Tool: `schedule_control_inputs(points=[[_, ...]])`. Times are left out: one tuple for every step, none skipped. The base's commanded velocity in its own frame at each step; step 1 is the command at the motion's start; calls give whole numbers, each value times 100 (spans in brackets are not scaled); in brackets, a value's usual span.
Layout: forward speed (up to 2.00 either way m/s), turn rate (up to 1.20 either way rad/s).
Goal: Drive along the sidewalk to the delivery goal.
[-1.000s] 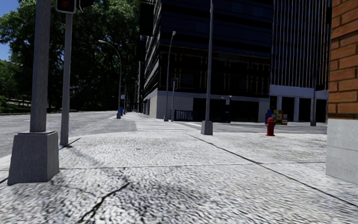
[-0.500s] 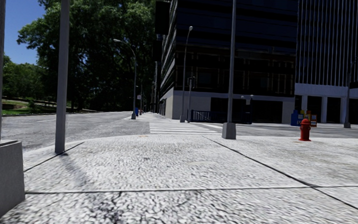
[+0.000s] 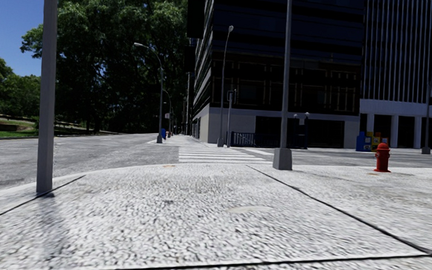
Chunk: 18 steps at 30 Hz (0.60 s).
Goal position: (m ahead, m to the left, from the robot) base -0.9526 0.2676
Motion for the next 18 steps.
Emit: schedule_control_inputs(points=[[0, 0], [0, 0], [0, 0], [0, 0], [0, 0], [0, 0], [0, 0], [0, 0], [0, 0], [0, 0], [0, 0], [0, 0], [0, 0], [0, 0], [0, 0], [0, 0], [0, 0], [0, 0]])
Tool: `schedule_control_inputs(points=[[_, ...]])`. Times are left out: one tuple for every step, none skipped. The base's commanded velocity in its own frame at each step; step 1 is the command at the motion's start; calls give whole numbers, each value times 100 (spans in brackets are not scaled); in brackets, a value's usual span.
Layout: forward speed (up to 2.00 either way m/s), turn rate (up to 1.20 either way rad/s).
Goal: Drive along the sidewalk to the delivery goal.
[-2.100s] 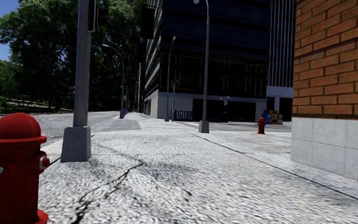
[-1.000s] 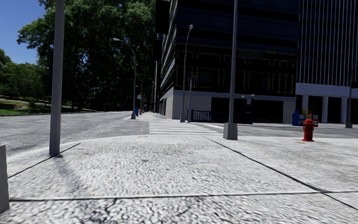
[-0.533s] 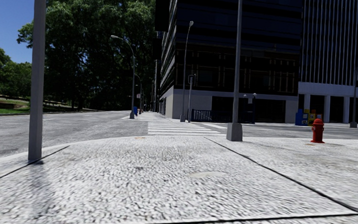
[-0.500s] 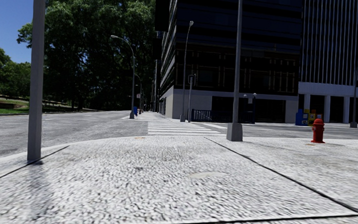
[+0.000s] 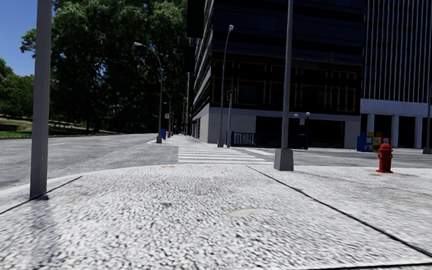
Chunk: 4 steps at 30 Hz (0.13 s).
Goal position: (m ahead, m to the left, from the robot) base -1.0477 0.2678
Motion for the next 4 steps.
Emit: schedule_control_inputs(points=[[0, 0], [0, 0], [0, 0], [0, 0]])
